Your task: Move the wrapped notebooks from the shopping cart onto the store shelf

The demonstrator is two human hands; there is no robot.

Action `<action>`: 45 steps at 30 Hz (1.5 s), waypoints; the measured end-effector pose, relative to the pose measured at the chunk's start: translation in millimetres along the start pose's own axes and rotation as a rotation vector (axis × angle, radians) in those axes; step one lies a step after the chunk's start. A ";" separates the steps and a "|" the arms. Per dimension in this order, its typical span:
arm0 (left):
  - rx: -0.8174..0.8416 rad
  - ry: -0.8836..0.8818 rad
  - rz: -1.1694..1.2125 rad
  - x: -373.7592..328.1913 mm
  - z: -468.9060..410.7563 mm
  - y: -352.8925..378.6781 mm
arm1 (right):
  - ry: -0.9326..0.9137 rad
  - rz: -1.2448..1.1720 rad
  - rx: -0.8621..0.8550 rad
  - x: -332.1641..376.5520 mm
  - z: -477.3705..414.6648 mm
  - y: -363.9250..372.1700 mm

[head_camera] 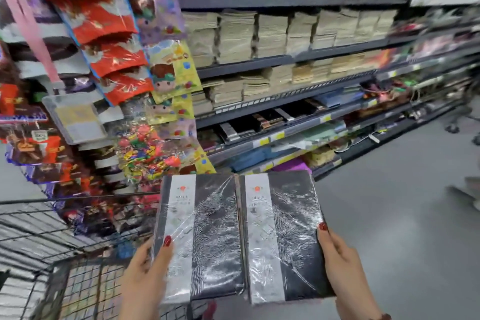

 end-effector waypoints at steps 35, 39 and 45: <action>-0.312 -0.264 -0.007 -56.9 -203.8 214.8 | 0.177 0.238 0.307 -6.0 -401.1 104.6; -0.392 -0.317 0.047 -40.9 -222.7 237.6 | 0.252 0.294 0.383 -13.7 -455.9 130.8; -0.571 -0.435 0.131 -24.9 -221.0 277.1 | 0.272 0.405 0.553 -39.1 -515.9 179.8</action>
Point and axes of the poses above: each hand's wrist, its own z-axis away from the middle knuckle, its own y-axis out of the palm, x = y × z, the point moved 9 cm from there along -z, towards the middle knuckle, and after that the axes turned 11 degrees about -z, right-handed, at the moved point
